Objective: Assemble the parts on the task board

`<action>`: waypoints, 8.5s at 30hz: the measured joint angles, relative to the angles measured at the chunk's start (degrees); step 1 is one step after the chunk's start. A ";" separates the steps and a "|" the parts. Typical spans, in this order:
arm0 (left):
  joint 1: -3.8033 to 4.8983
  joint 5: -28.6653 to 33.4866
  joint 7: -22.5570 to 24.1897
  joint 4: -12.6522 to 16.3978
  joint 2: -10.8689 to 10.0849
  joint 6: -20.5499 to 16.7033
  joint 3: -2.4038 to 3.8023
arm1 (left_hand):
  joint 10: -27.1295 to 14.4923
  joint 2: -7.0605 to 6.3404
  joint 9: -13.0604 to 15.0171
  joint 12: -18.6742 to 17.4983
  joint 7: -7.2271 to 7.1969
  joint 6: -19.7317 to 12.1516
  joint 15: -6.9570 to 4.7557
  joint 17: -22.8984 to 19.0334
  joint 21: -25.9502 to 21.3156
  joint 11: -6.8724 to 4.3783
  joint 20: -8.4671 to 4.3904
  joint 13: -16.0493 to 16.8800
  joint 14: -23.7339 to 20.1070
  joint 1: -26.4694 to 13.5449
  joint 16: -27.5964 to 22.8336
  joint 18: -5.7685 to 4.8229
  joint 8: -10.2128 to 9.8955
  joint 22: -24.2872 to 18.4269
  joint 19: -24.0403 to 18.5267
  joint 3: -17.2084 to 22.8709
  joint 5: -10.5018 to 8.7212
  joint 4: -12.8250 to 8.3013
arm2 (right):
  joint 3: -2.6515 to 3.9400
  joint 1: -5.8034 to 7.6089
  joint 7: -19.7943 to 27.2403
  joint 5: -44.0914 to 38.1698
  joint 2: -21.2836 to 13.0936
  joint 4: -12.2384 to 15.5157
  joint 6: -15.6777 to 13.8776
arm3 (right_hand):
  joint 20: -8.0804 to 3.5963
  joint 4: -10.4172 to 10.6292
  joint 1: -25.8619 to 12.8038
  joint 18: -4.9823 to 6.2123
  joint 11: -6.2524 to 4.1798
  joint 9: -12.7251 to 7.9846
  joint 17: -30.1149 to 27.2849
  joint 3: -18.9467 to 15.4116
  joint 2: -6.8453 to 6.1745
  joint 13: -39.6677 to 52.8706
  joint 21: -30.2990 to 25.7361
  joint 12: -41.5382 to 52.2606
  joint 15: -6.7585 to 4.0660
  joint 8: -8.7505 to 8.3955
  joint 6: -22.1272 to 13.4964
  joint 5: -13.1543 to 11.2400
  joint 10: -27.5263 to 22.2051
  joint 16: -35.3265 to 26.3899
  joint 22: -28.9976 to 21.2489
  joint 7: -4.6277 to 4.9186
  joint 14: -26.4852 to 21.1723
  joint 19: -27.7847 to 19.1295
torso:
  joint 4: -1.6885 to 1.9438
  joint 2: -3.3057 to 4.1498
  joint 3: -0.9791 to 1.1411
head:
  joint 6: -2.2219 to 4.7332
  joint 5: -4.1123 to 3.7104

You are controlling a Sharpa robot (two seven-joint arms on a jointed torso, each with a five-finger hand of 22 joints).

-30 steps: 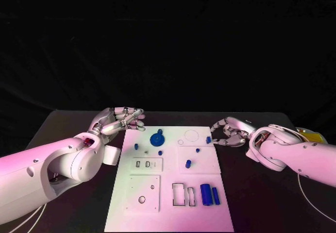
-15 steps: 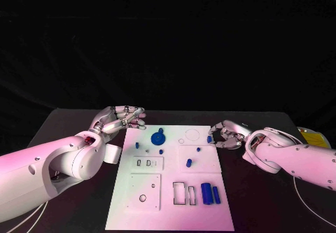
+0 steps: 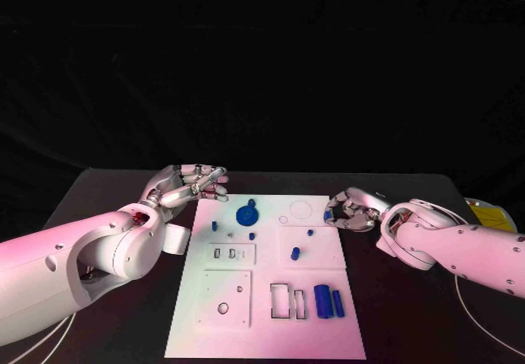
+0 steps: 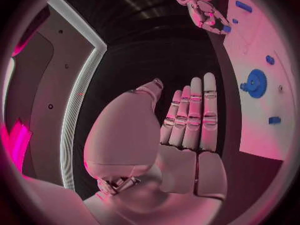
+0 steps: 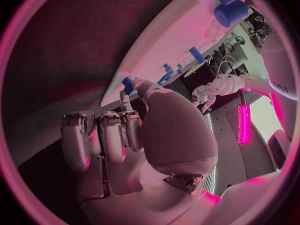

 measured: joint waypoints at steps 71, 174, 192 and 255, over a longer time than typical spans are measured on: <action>-0.04 0.05 -0.30 -1.25 0.53 0.21 -0.01 | -0.20 0.00 0.02 0.00 0.21 -0.21 0.00 0.22 0.00 0.20 0.01 -0.02 0.00 0.00 0.00 0.00 0.00 0.11 0.01 0.00 0.00 0.00 | -0.28 -1.33 -3.77 -3.40 11.24 13.65 -10.30 | -1.86 -1.24 -0.69 -0.90 -2.40 0.27 -0.03 4.08 2.50 0.00 2.39 1.62 -2.17 2.14 3.80 0.11 0.05 0.42 -0.02 -1.38 -0.11 0.01 | -0.03 -0.04 -0.14 | -1.64 3.37; -0.05 0.10 -0.77 -1.66 0.83 0.76 -0.03 | -0.20 0.07 0.11 0.00 0.20 -0.21 -0.20 0.64 0.49 0.20 0.22 -0.02 -0.20 -0.07 0.00 0.00 -0.21 0.36 -0.21 0.00 0.00 0.00 | -0.83 -4.10 -15.03 -17.74 19.99 8.14 -4.09 | -1.42 -1.00 -4.19 -0.89 -1.63 1.59 0.01 3.50 -0.73 0.00 0.38 -0.16 -1.45 1.81 1.13 -1.78 -0.01 0.35 -0.01 -0.75 0.02 0.00 | -0.07 -0.04 -0.04 | -2.62 4.08; -0.05 0.10 -0.88 -1.73 0.79 0.78 -0.03 | -0.20 0.23 0.10 0.00 0.20 -0.21 -0.20 0.70 0.49 0.20 0.22 -0.02 -0.20 -0.23 0.00 0.00 -0.21 0.39 -0.21 0.00 0.00 0.00 | -0.82 -4.09 -15.12 -17.77 20.11 8.14 -4.11 | -1.01 -0.38 -5.13 -0.89 -1.26 1.40 0.00 2.57 -1.67 0.00 0.16 -0.38 -0.92 1.32 0.29 -2.13 -0.05 0.35 -0.02 -0.31 -0.11 0.01 | -0.08 -0.04 -0.04 | -2.83 4.09; -0.04 -25.84 -19.17 -4.07 0.40 6.94 -0.05 | 3.27 2.15 13.69 48.77 -5.58 -1.65 -6.68 49.32 47.50 -6.23 -5.51 38.03 22.25 -13.40 58.70 -3.07 20.80 44.99 11.33 -3.03 -0.06 0.33 | -0.04 3.68 -8.18 -3.05 4.31 20.15 -8.38 | -0.20 2.78 -1.72 0.01 0.06 1.23 -0.03 -5.02 -0.84 -0.01 -4.55 -5.27 0.21 0.90 -2.52 -0.65 -3.03 -0.67 0.00 0.06 -0.01 0.01 | -0.91 -1.67 0.33 | -2.61 4.91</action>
